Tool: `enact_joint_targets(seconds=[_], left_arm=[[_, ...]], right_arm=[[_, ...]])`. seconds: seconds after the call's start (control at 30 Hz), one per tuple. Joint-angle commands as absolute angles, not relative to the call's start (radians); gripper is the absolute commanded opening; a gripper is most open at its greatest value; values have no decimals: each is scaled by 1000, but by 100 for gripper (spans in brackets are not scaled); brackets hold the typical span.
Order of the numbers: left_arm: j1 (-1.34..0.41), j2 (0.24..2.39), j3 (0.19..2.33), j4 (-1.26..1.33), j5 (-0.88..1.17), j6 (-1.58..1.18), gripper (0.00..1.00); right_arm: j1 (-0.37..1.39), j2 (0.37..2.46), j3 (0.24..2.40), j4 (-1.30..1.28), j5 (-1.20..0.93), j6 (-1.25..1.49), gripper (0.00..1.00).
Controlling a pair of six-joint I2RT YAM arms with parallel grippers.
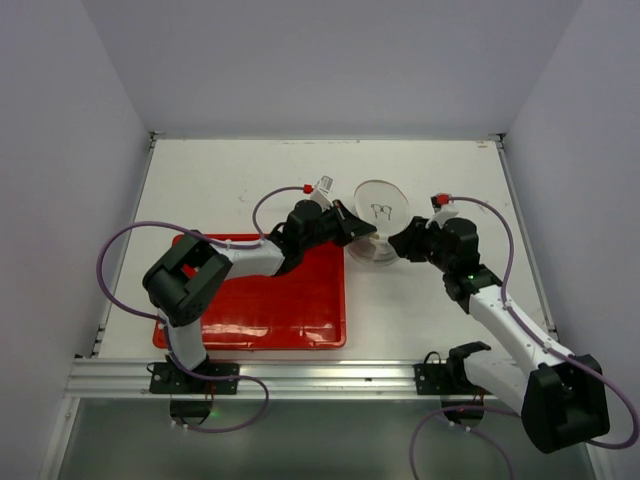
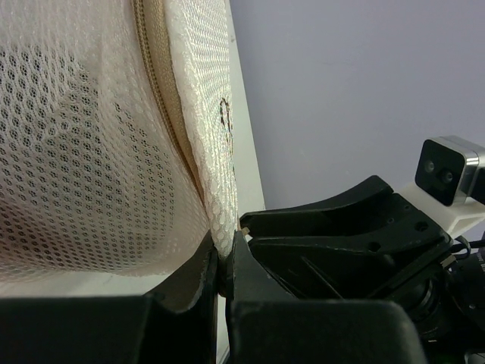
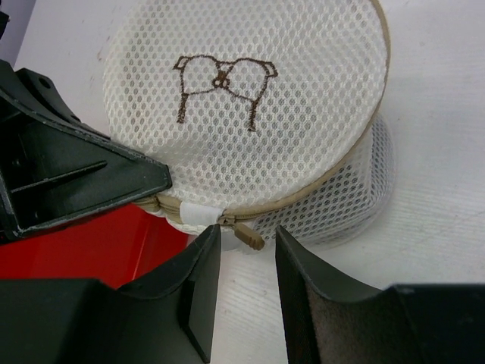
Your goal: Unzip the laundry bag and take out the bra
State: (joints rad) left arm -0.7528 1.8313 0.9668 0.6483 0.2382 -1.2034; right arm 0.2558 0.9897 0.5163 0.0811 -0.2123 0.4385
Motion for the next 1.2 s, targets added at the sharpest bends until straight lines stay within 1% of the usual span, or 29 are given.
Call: enact_joint_targets(seconds=[0.0,0.4,0.5,0.9,1.17], left_arm=[[-744,1793,968,709,258,-1212,0],[-744,1799,979,704,258,-1212,0],[-744,1799,979,704,258,-1213,0],[-744,1795,986,696,256,-1213,0],[-744,1793,977,698,255,-1213,0]], right_arm=[[252,1011,508,166,-278,453,37],[252,1019,509,173,-268,451,35],[252,1020,514,160,-262,449,33],[252,965,509,87,-247,439,32],[252,976,514,64,-238,439,30]])
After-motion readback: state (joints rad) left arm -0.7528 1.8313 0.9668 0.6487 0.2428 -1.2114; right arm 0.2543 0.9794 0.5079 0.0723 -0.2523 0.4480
